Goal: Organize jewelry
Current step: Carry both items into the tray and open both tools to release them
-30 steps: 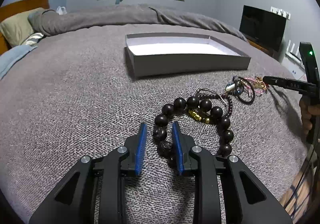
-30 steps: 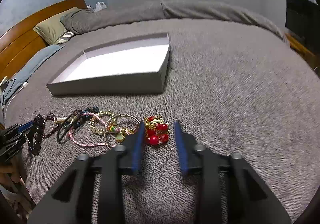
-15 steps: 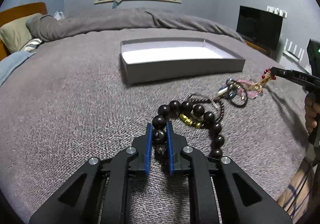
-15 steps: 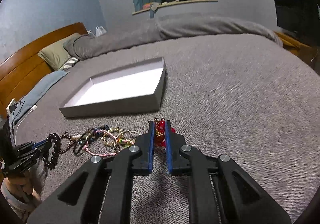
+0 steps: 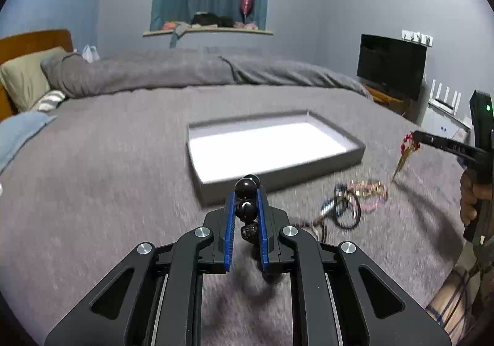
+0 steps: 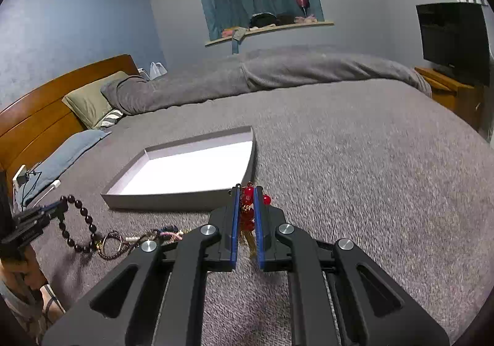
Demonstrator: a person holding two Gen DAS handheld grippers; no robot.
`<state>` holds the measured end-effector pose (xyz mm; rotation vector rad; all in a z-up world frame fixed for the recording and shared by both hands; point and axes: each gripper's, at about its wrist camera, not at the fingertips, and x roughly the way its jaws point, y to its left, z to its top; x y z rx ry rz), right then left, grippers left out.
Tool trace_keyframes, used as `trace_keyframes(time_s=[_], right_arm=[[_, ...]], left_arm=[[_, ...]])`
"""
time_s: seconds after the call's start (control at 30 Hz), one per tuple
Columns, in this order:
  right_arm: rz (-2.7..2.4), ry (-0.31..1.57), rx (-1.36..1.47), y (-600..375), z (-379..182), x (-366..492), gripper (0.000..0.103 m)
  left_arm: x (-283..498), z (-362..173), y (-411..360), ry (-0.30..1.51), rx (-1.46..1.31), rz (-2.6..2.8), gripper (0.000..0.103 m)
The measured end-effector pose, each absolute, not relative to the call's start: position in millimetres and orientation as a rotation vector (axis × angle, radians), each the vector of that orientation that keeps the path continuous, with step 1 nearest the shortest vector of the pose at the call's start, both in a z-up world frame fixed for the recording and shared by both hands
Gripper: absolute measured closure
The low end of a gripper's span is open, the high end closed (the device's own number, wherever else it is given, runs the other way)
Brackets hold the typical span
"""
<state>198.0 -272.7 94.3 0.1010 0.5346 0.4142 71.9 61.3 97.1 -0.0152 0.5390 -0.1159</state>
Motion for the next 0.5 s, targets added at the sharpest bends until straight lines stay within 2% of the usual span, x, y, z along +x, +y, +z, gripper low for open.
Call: trace_keyframes(time_s=[0.5], right_arm=[[0.484,0.488,0.038,-218,135,242,0.094]], left_arm=[[130,149,61,0.456,-0.049,-0.204,0.089]])
